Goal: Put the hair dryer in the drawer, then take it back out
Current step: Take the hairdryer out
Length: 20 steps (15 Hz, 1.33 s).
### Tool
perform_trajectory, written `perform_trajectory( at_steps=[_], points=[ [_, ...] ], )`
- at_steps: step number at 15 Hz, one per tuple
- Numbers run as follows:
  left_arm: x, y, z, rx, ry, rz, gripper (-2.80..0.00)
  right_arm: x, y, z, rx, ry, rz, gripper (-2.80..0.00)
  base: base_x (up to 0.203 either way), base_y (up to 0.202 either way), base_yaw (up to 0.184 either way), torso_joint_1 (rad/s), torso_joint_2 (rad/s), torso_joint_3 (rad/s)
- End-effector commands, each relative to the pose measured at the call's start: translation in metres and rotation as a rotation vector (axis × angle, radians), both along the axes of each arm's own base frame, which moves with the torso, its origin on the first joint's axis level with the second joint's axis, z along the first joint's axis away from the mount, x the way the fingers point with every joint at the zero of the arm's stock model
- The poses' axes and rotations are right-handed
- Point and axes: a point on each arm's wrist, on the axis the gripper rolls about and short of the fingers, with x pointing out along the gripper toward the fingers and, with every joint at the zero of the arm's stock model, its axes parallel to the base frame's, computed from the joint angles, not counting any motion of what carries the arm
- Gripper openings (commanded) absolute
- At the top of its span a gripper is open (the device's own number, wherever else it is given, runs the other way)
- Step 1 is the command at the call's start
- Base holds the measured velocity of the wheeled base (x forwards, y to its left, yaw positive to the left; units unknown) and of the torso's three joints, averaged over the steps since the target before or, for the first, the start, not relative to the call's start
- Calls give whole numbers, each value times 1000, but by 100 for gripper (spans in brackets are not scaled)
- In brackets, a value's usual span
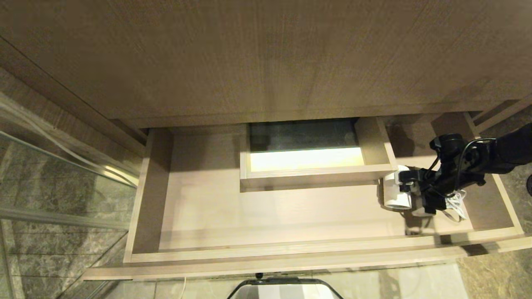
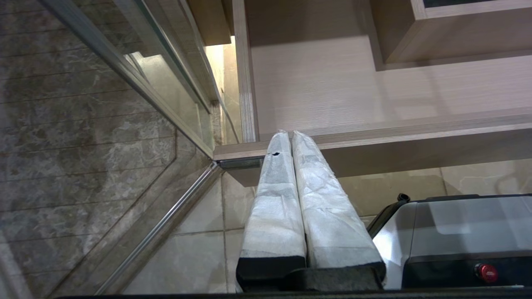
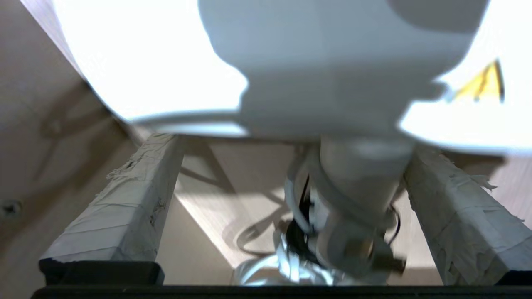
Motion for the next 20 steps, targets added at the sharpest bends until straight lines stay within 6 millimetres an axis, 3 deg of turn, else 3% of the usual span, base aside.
perform_trajectory(
  at_steps=[1, 5, 6, 11, 20],
  points=[
    [0, 0, 0, 0, 2, 0, -280, 7, -1, -7, 2, -2, 8, 0, 0, 0, 0, 0, 0, 0],
    [0, 0, 0, 0, 1, 1, -280, 10, 0, -8, 18, -13, -8, 0, 0, 0, 0, 0, 0, 0],
    [0, 0, 0, 0, 0, 0, -280, 10, 0, -7, 18, -17, -9, -280, 0, 0, 0, 0, 0, 0],
    [0, 0, 0, 0, 2, 0, -280, 8, 1, 6, 27, -46, -31, -280, 0, 0, 0, 0, 0, 0],
    [0, 0, 0, 0, 2, 1, -280, -20, 4, 48, 19, -103, -36, -280, 0, 0, 0, 0, 0, 0]
  ],
)
